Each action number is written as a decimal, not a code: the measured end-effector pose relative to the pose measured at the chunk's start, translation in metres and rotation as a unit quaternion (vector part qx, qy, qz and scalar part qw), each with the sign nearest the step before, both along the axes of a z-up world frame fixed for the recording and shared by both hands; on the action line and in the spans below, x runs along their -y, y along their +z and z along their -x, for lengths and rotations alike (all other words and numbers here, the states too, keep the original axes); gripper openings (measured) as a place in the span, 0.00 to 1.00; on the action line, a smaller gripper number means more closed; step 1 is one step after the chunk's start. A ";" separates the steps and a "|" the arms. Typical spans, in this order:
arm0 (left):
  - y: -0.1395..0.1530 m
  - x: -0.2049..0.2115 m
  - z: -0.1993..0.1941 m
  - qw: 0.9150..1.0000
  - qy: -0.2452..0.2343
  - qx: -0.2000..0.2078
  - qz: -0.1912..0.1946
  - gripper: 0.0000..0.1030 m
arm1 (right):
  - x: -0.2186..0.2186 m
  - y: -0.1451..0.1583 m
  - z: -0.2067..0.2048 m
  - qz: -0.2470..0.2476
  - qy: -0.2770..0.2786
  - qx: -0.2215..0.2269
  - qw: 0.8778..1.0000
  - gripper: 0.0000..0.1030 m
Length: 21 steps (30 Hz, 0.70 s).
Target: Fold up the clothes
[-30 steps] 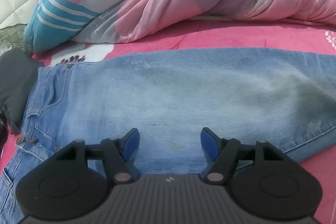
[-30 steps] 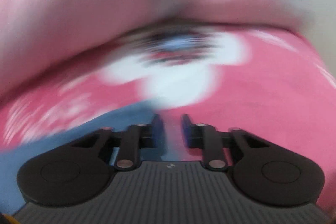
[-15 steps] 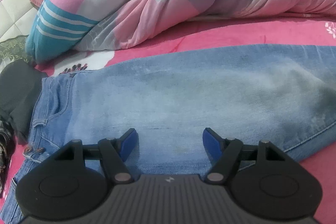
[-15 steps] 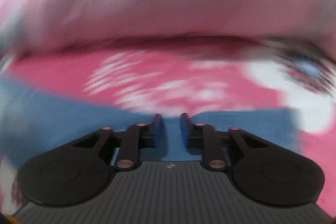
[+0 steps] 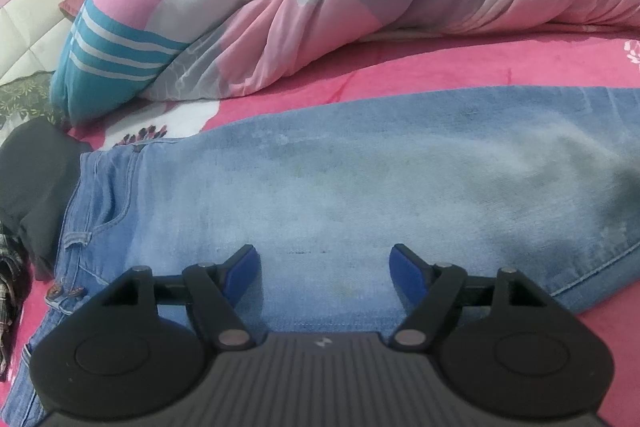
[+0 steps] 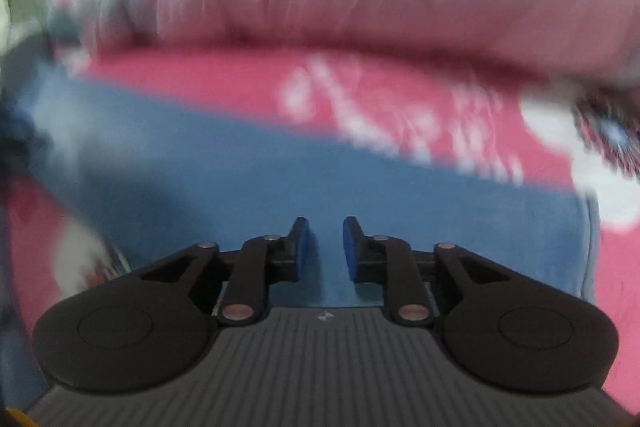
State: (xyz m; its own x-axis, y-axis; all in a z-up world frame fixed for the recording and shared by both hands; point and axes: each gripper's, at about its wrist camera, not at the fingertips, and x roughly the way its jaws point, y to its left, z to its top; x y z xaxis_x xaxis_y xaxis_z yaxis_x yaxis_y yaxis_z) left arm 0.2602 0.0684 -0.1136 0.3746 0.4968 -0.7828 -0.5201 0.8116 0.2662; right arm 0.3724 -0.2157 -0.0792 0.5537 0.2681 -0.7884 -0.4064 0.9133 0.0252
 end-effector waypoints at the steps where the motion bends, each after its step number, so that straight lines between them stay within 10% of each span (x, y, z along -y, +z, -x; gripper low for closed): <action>1: 0.000 -0.001 0.001 1.000 -0.001 0.002 0.001 0.73 | 0.022 -0.001 0.003 0.003 -0.052 0.005 0.999 0.16; 6: 0.000 -0.005 0.004 1.000 -0.011 0.011 0.009 0.73 | 0.105 0.028 0.039 0.021 -0.317 0.034 0.948 0.20; 16: 0.035 -0.006 0.023 0.995 -0.082 0.039 0.049 0.72 | -0.008 0.146 0.167 -0.084 -0.315 0.098 0.940 0.29; 21: 0.058 0.017 0.048 0.977 -0.182 0.038 0.101 0.72 | 0.027 0.170 0.241 -0.161 -0.353 0.081 0.918 0.33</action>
State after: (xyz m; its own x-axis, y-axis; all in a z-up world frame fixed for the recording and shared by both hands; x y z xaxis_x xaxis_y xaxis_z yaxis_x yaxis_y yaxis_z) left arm 0.2125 0.0512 -0.0558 0.5587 0.1575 -0.8143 -0.1984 0.9787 0.0532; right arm 0.1312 -0.2430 0.0912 0.7828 0.0025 -0.6223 0.2614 0.9062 0.3324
